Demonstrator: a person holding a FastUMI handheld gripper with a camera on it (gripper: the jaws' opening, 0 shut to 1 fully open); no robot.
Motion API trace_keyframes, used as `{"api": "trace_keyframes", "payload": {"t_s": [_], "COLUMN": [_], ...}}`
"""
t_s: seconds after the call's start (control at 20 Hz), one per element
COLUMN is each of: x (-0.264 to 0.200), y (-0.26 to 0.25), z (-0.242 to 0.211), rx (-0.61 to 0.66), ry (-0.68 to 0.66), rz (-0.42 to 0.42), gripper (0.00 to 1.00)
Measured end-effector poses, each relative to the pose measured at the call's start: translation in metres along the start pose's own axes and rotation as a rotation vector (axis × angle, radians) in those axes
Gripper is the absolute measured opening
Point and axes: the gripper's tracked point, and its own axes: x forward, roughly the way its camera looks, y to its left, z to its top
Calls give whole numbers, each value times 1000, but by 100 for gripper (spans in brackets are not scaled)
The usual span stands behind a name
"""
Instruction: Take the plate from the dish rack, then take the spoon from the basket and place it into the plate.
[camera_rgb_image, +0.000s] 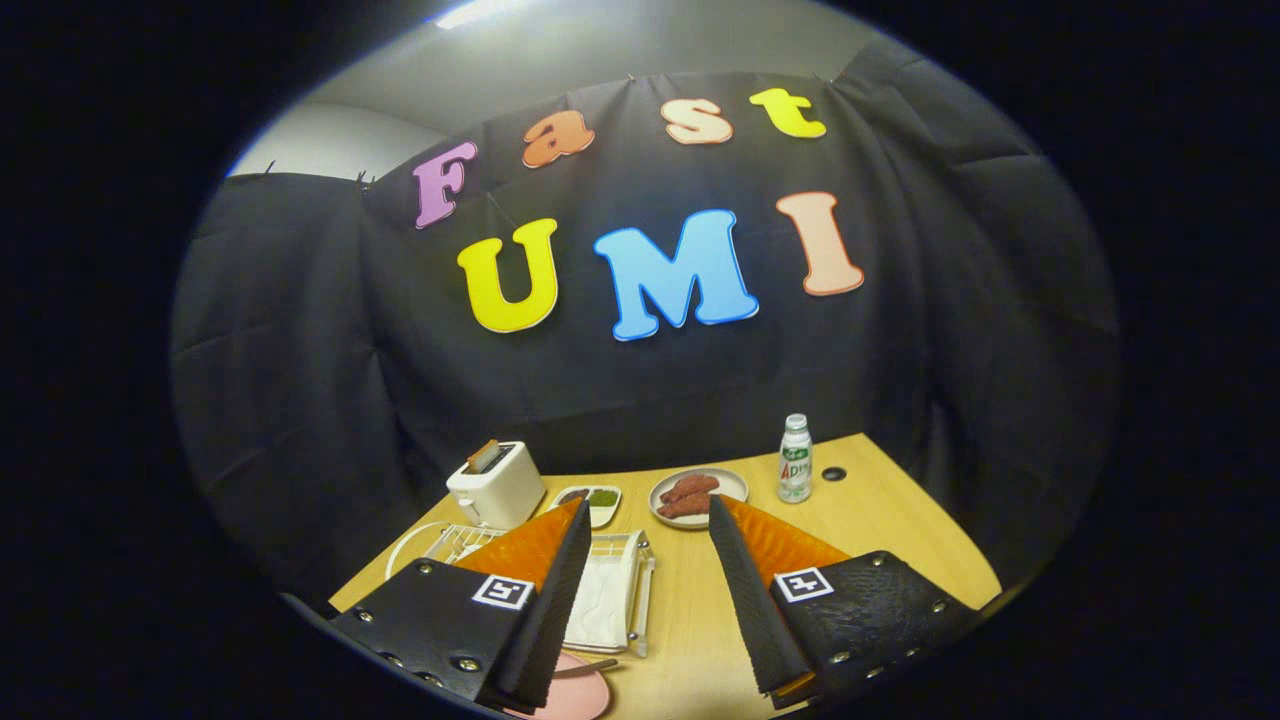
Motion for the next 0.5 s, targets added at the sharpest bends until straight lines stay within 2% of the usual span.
{"api": "trace_keyframes", "payload": {"t_s": [0.3,0.35,0.4,0.45,0.5], "x": [-8,-10,-10,-10,-11], "y": [-15,-14,-14,-18,-20], "z": [15,18,16,16,17], "rx": [-81,-83,-87,-90,-91], "ry": [-63,-71,-71,-74,-79], "rz": [-60,-49,-51,-61,-64], "gripper": [73,73,80,93,94]}}
